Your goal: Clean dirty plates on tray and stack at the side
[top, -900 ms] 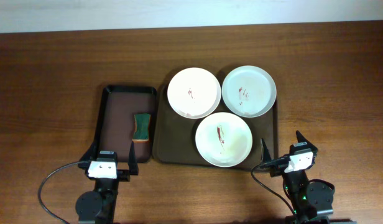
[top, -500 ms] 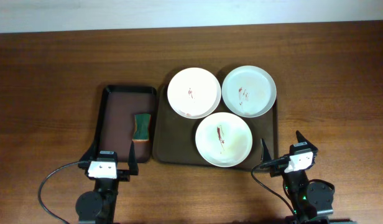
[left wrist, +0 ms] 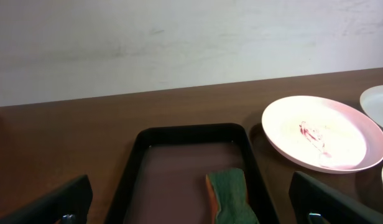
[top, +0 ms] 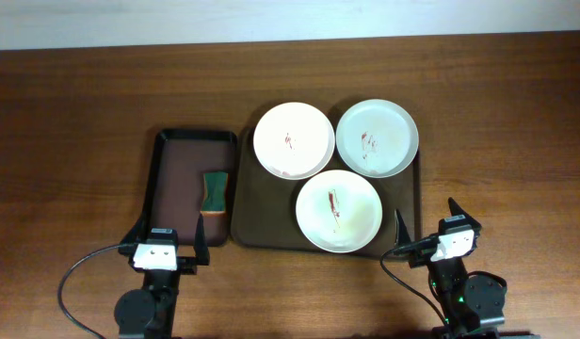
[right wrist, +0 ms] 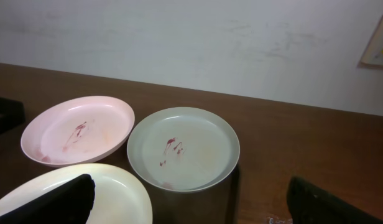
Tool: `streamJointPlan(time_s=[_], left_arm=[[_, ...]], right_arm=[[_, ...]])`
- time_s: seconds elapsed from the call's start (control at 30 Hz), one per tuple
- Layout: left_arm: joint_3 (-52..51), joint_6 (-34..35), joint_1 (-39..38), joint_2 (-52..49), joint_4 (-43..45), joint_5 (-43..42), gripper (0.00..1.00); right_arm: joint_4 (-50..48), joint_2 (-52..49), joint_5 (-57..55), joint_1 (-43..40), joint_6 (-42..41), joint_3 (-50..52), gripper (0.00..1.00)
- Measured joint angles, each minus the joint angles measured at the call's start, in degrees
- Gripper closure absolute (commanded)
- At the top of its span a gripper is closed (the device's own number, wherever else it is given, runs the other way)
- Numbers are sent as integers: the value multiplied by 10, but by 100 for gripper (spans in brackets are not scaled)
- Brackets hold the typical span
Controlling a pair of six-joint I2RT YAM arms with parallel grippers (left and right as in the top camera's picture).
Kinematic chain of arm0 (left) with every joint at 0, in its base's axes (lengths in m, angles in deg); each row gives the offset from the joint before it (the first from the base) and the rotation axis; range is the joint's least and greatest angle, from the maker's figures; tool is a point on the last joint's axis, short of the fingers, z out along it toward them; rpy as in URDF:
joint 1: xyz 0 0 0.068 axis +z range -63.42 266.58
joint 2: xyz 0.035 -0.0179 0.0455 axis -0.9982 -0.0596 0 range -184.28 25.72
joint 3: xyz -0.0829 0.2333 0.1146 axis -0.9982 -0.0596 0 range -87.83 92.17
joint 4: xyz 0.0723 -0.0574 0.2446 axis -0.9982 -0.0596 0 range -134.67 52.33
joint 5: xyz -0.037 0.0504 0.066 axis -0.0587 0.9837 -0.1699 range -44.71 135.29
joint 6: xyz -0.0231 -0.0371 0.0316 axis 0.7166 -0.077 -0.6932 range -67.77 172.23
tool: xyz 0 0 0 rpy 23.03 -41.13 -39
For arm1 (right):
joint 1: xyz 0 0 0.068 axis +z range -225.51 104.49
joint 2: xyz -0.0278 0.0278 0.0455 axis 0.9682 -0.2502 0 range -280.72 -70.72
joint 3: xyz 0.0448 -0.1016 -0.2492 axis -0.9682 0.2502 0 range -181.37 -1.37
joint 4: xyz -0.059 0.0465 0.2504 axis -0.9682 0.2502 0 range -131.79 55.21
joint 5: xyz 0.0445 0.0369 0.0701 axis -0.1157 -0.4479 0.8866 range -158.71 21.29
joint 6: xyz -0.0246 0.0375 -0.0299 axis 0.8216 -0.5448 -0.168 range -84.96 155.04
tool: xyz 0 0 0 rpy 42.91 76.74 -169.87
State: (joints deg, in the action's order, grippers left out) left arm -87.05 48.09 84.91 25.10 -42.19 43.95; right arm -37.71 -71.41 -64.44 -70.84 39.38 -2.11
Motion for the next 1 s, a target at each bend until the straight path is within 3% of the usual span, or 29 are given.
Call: streamJointPlan(time_s=[0.37,0.53,0.73,1.0], left_arm=[[1,0,0,0,-7,0,0],[50,0,0,-22,-109,0,1],[172,0,0,-158,-169,-2,1],[396,-2,0,-424,-322,-9,1]], right_arm=[[0,0,-3,0,-17,0,1],[9,-22,-13,0,-75,-5,1],[85,-176,-14,1,-91,-126,1],[289,-478,-11,1,-91,-407,1]])
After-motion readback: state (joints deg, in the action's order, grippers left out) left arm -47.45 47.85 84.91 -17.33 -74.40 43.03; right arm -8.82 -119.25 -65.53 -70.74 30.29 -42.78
